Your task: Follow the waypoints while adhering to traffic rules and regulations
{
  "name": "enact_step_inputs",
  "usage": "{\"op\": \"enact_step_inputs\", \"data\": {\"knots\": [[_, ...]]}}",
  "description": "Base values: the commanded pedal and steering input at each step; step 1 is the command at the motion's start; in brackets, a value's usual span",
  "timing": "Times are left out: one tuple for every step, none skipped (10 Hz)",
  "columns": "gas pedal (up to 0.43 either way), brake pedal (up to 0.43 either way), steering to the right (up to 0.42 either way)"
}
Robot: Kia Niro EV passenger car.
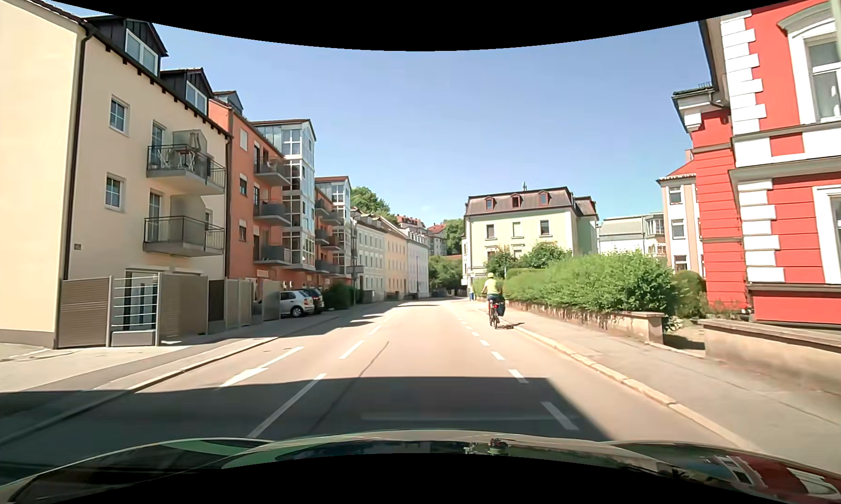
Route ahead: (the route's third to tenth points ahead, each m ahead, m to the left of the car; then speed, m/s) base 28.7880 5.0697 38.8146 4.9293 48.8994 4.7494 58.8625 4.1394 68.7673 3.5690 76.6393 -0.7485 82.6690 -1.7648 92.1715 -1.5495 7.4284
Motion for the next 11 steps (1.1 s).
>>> {"op": "enact_step_inputs", "data": {"knots": [[0.138,0.000,-0.005],[0.169,0.000,-0.005],[0.169,0.000,-0.005],[0.169,0.000,-0.005],[0.169,0.000,-0.005],[0.169,0.000,-0.005],[0.169,0.000,-0.005],[0.177,0.000,-0.004],[0.177,0.000,-0.004],[0.189,0.000,-0.004],[0.189,0.000,-0.005]]}}
